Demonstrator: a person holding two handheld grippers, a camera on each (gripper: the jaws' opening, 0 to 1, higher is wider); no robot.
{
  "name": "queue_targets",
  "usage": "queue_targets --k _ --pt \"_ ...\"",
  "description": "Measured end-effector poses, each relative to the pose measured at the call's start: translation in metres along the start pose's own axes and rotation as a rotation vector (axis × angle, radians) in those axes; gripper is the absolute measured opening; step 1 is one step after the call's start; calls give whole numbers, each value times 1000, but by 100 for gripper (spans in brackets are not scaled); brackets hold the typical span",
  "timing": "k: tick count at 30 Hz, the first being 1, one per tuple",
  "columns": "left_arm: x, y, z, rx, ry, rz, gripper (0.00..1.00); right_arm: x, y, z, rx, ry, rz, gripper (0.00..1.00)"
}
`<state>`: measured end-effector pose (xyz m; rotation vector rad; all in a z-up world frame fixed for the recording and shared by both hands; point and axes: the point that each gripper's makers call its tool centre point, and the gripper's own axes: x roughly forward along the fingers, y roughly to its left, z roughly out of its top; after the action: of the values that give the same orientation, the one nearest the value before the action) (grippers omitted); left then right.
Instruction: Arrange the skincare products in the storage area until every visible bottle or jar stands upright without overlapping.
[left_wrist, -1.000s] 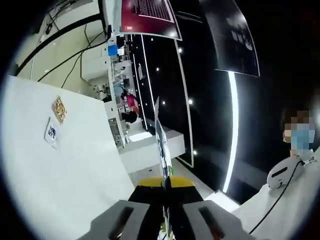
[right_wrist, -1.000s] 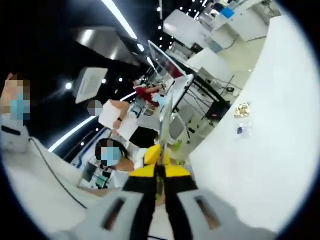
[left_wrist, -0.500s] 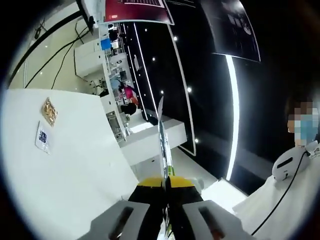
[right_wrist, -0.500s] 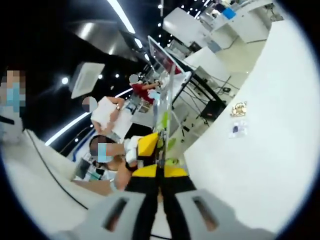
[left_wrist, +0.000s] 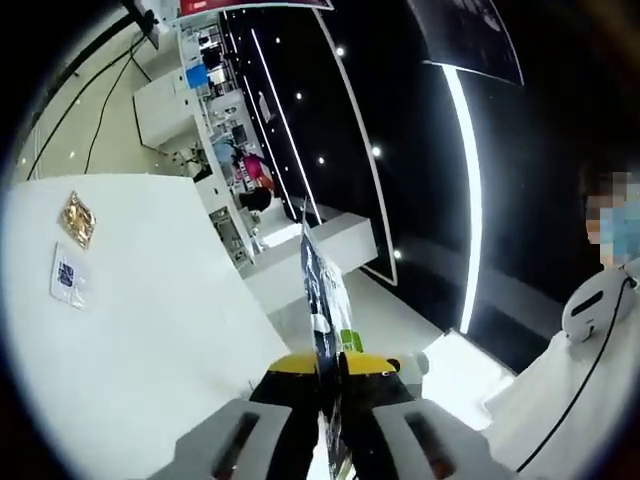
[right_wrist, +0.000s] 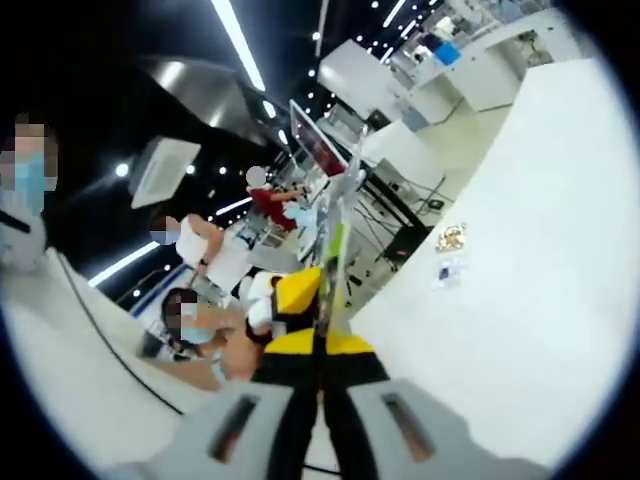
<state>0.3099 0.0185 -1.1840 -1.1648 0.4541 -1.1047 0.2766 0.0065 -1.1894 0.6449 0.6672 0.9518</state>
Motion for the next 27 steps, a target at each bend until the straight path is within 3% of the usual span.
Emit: queue_targets --k 7,12,14,17,20,27 --pt "1 13 -16 -35 49 23 16 -15 -5 1 27 -65 -32 0" --pt "0 17 -27 -60 83 32 13 -19 -10 -9 62 -65 -42 0" --pt "-3 19 -30 -31 105 41 8 -19 -11 -14 97 -63 -45 0" --pt "-7 19 -29 -33 128 38 3 -15 -13 -20 102 -52 -58 0" --pt "-11 20 -27 27 148 66 2 -10 -15 -21 113 -47 -62 0" --pt "-31 22 -12 127 118 120 2 15 -15 -25 146 -9 -32 1"
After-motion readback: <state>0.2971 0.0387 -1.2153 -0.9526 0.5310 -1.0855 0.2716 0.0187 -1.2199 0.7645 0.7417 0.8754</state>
